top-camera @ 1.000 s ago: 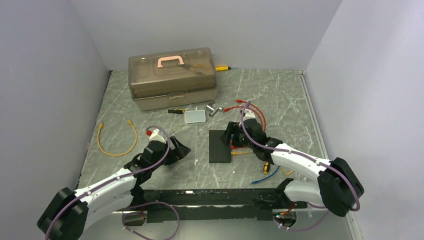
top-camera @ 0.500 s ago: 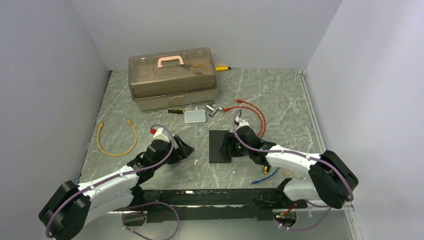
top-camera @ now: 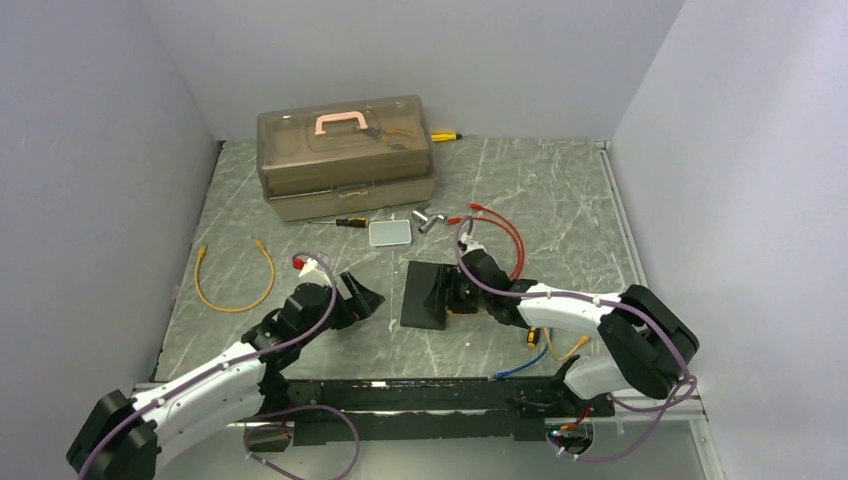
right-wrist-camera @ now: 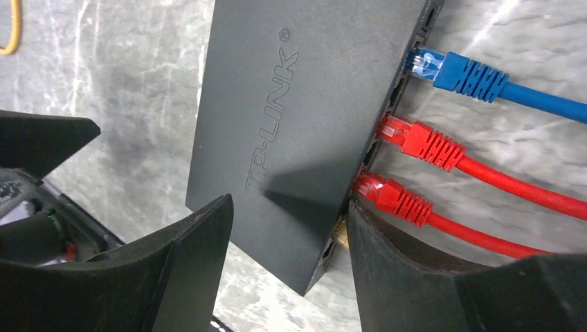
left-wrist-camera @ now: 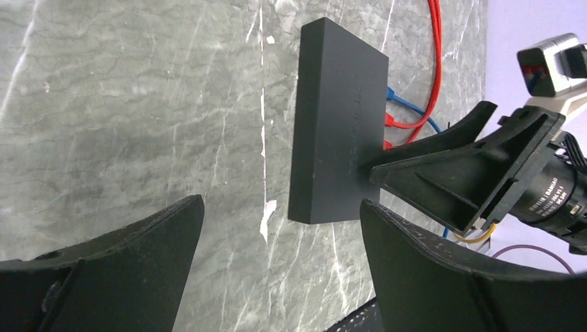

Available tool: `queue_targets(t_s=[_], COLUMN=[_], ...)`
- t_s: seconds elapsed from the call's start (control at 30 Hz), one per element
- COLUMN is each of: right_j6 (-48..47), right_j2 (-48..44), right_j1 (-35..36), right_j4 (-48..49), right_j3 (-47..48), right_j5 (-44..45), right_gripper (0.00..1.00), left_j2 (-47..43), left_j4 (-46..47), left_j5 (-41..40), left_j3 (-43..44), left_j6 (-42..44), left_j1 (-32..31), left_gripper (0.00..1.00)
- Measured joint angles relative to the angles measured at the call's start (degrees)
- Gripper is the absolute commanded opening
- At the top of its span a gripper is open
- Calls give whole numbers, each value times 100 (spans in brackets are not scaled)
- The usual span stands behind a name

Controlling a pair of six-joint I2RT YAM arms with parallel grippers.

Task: Pull the plug from the switch port
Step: Move the switch port to the center of the board.

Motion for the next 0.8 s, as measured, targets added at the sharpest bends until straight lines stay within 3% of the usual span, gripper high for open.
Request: queue_targets(t_s=[0.5,0.8], right_j6=[1622,1325], right_j2=[1611,1419], right_j1=[374,691], right_j4=[1038,385], right_j3=[999,1569], right_j5=[-890,-824], right_gripper=[64,70], left_j2=[-1674,-2441], left_j4=[-2028,-2776], left_j5=[-612,-1025], left_j3=[503,503], left_j6=[258,315], left_j1=[-15,-15], left_gripper=[92,93])
